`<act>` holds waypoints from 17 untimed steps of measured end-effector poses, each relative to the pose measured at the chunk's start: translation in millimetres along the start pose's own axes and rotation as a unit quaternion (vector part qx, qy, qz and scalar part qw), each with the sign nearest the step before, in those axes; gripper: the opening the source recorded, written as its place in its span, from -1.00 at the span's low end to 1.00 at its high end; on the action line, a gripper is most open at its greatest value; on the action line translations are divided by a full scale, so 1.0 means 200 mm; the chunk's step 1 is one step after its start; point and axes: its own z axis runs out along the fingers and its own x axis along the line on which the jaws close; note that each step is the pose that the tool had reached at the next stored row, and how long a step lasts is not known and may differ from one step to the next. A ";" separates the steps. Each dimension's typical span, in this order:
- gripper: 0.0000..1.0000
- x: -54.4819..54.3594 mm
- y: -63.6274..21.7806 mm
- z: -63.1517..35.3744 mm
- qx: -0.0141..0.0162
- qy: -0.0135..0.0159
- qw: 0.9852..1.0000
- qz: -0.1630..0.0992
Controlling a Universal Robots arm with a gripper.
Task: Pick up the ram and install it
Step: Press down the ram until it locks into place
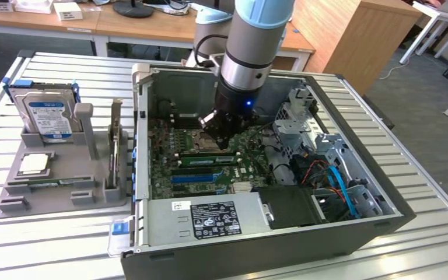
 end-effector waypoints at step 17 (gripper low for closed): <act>-0.79 0.00 0.000 0.008 0.003 -0.005 0.991 0.137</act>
